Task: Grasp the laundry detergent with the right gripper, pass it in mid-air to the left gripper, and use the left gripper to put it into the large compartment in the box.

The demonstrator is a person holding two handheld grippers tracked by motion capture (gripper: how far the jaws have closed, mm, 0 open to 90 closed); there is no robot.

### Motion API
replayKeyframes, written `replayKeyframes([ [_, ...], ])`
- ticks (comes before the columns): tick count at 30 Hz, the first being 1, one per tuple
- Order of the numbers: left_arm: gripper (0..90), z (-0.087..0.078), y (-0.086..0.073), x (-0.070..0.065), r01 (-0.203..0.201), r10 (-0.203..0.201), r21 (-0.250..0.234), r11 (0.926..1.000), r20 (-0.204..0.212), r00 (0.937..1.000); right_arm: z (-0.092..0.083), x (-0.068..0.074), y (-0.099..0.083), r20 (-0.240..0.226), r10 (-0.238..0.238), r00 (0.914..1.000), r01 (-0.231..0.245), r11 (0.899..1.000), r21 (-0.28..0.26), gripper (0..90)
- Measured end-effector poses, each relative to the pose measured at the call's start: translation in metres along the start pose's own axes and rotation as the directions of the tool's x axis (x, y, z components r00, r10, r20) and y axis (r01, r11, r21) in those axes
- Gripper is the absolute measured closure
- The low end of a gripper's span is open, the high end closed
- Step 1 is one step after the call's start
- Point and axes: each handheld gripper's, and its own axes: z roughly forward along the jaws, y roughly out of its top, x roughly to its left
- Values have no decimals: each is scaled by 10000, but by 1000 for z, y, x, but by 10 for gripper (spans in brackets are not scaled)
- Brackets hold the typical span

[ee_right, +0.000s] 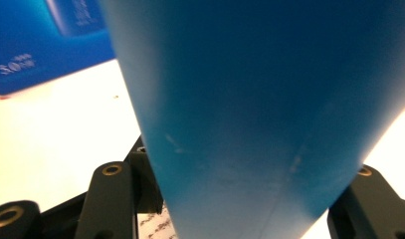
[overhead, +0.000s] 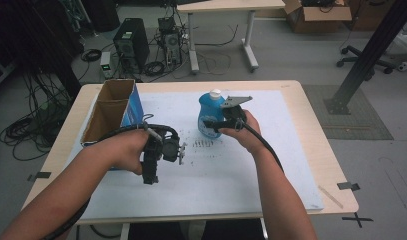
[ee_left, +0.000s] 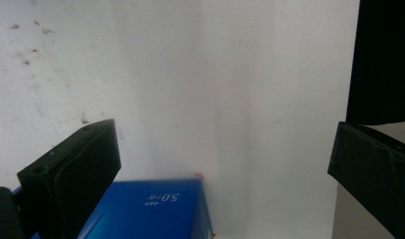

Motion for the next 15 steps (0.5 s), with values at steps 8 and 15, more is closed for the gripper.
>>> replayKeyframes([
  [8, 4, -20, 1, 7, 2, -5, -126, 9999, -209, 9998, -44, 11, 31, -575, -831, 9949, 818, 9964, -245, 441],
  [15, 4, -39, 1, 10, -147, 128, -578, 9982, -327, 9994, -74, 25, 47, -1272, -1574, 9793, 1546, 9875, -318, 440],
])
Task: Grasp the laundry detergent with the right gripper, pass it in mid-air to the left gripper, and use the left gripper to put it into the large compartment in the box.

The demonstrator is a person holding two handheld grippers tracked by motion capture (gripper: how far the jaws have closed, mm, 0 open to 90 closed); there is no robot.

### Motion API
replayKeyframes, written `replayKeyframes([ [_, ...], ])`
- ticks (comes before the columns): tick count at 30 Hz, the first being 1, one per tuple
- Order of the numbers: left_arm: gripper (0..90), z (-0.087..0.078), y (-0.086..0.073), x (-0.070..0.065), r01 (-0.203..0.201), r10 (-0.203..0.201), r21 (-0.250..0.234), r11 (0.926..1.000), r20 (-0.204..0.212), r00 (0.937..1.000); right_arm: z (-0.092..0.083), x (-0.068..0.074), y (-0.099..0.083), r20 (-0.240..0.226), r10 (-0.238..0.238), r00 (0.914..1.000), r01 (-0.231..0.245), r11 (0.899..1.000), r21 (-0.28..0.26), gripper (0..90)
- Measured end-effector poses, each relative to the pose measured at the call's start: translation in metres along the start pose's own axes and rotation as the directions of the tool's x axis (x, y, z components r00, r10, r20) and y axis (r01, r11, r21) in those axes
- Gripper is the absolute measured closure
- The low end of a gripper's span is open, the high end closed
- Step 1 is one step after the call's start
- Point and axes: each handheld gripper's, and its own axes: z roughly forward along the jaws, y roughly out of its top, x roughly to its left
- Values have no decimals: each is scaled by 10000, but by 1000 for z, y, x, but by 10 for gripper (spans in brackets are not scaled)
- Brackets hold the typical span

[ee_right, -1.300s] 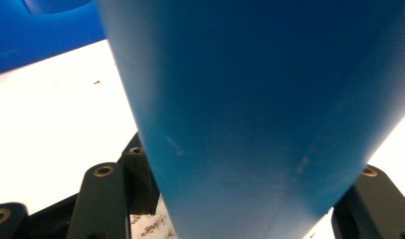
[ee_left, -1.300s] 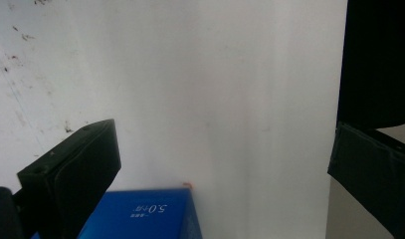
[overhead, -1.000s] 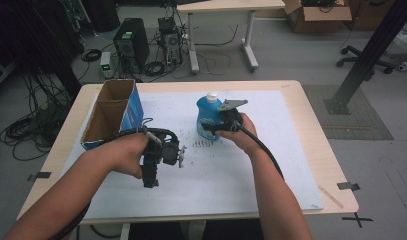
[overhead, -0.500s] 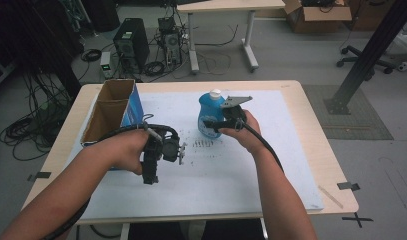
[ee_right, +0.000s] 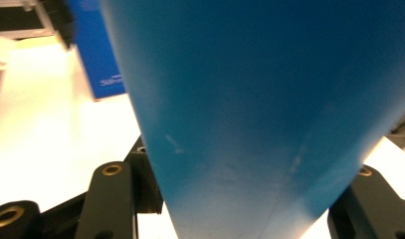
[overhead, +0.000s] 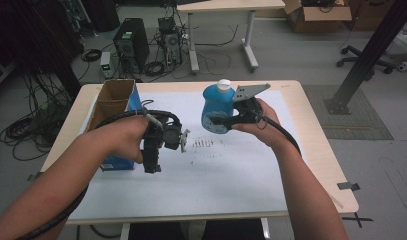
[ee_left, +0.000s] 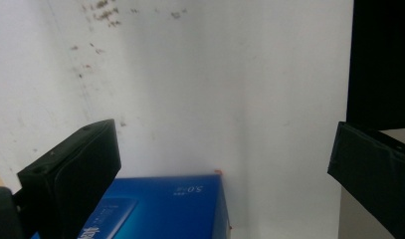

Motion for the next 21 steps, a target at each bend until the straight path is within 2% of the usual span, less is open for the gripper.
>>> replayKeyframes([
  [2, 4, -9, 0, 1, 13, -13, -76, 10000, -51, 10000, -5, 5, 3, -188, -221, 9996, 222, 9997, 64, 439],
  [4, 4, -11, -1, 2, 39, -39, -60, 10000, -85, 10000, -8, 7, 4, -258, -334, 9991, 338, 9993, 162, 439],
  [5, 4, -14, -1, 3, 92, -92, -32, 10000, -95, 9999, -11, 12, 4, -438, -541, 9976, 554, 9980, 294, 439],
  [6, 4, -14, -1, 3, 92, -92, -32, 10000, -95, 9999, -11, 12, 4, -438, -541, 9976, 554, 9980, 294, 439],
  [7, 4, -16, -1, 4, 103, -103, 7, 9999, -143, 9998, -14, 17, 2, -625, -672, 9958, 696, 9969, 356, 439],
  [12, 4, -20, 1, 6, 143, -143, -63, 9999, -36, 9999, -15, 26, -5, -1008, -713, 9923, 758, 9963, 411, 439],
  [21, 4, -20, 10, 6, 65, -65, -153, 9999, -10, 10000, 1, 43, -36, -1728, -570, 9833, 698, 9952, 684, 439],
])
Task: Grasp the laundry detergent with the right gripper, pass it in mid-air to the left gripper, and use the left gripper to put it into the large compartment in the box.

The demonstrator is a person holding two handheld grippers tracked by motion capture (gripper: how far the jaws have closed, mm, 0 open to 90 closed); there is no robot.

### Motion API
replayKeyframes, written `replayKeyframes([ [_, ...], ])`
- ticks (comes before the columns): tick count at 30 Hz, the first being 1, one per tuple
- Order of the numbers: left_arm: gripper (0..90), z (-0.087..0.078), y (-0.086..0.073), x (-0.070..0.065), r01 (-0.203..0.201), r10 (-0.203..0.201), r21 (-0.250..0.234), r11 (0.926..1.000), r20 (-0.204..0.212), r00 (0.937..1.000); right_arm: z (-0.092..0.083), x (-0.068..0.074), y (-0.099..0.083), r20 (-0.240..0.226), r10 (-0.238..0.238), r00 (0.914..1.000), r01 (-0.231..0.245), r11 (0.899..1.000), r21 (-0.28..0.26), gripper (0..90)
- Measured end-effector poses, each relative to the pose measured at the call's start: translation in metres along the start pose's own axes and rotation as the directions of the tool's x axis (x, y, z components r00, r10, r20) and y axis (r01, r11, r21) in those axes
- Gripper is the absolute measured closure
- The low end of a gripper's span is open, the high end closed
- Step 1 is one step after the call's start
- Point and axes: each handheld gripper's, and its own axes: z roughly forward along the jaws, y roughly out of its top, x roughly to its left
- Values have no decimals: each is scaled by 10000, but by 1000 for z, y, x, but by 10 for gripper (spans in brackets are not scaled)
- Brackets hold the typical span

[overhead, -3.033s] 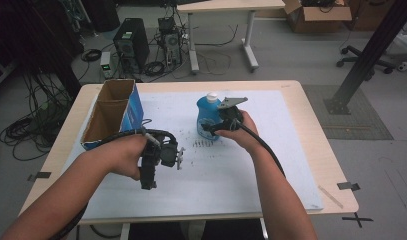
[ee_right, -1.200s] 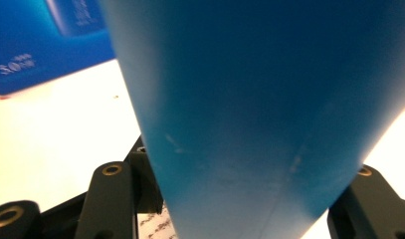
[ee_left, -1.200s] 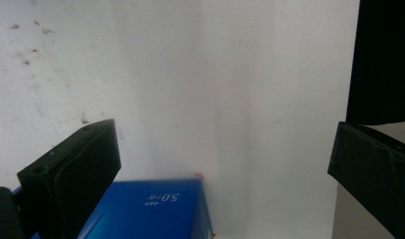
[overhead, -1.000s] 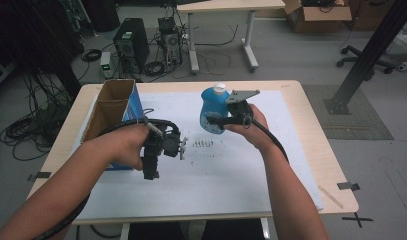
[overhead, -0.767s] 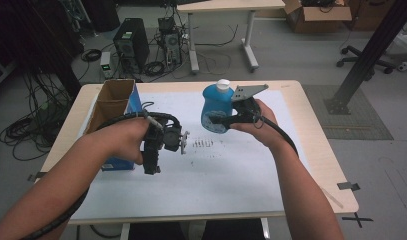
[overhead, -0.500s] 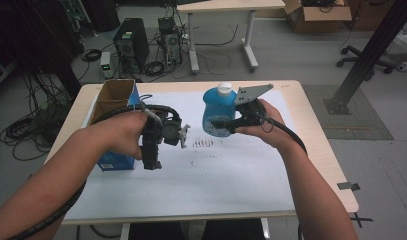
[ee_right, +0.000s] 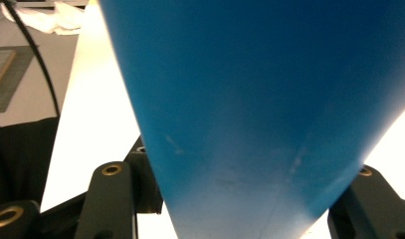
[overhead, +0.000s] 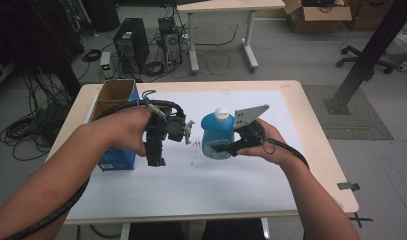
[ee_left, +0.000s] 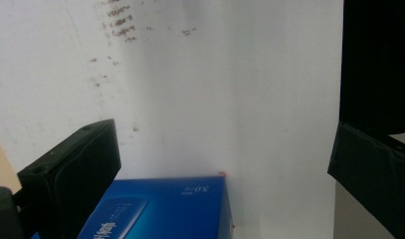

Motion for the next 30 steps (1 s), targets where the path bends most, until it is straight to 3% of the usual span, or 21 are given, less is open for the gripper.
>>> replayKeyframes([
  [7, 4, -1, 3, 1, -55, 55, 9, 10000, 30, 10000, 15, 9, -13, -453, 80, 9989, -78, 10000, 49, 439],
  [10, 4, -1, 3, 2, 24, -20, -153, 9999, 282, 9996, 20, 12, -15, -553, 23, 9985, -23, 10000, -11, 439],
  [19, 4, -1, 8, 2, 124, -99, -390, 9992, 627, 9980, 38, 21, -6, -936, -372, 9949, 373, 9993, -8, 438],
  [30, 4, -3, 8, 2, 286, -261, -388, 9988, 632, 9977, 58, 33, 2, -1184, -685, 9906, 656, 9975, -278, 438],
])
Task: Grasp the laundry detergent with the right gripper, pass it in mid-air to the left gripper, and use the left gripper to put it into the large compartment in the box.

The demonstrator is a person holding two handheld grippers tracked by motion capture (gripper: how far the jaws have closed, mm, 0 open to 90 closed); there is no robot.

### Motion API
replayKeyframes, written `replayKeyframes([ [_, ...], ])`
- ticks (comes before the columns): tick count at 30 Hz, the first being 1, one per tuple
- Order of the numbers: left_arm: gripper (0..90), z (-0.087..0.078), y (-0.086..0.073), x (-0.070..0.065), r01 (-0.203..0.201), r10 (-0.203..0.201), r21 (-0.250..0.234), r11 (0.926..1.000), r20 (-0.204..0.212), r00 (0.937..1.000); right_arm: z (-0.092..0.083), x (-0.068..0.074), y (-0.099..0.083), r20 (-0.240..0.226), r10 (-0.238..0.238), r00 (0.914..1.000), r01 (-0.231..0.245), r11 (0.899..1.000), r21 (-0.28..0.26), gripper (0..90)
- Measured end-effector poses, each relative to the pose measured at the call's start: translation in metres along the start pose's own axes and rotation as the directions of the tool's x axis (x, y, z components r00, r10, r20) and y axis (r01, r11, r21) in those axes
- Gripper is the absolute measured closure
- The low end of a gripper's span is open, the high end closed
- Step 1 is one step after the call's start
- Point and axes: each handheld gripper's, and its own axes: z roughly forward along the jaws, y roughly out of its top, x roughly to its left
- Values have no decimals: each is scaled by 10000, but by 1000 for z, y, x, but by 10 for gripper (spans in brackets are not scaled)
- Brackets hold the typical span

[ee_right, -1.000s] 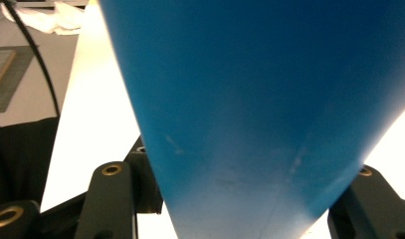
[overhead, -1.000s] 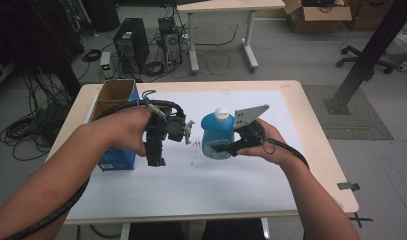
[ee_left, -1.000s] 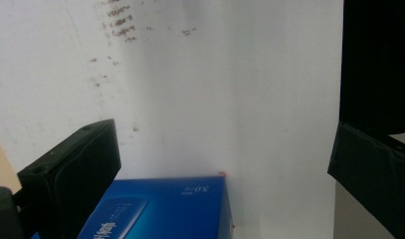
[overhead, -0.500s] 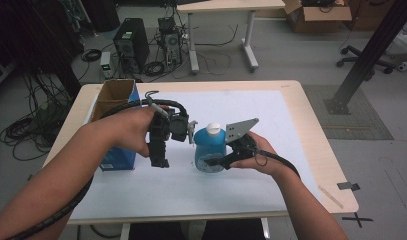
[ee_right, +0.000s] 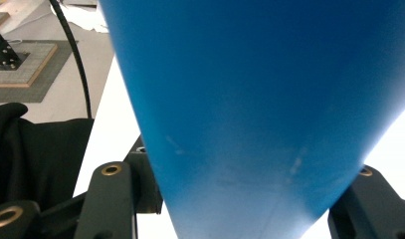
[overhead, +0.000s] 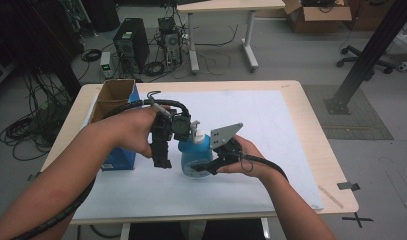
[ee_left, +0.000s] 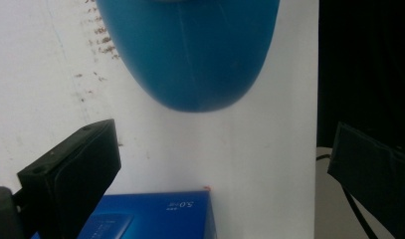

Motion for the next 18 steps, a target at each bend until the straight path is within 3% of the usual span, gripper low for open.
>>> replayKeyframes([
  [18, 4, -3, 8, -3, -101, 101, 27, 9999, -124, 9999, 22, 6, 10, -250, -230, 9994, 224, 9995, -209, 438],
])
